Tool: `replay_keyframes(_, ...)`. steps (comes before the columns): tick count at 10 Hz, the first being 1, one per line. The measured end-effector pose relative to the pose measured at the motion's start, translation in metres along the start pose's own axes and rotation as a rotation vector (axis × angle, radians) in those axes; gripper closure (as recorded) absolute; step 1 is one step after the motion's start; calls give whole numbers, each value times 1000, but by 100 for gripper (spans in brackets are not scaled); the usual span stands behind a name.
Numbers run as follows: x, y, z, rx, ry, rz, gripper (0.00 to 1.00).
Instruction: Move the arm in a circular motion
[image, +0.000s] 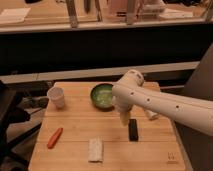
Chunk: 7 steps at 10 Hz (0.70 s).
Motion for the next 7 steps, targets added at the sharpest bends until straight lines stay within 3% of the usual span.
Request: replay_keyframes(7,-14,-16,6,2,-6,-35,20)
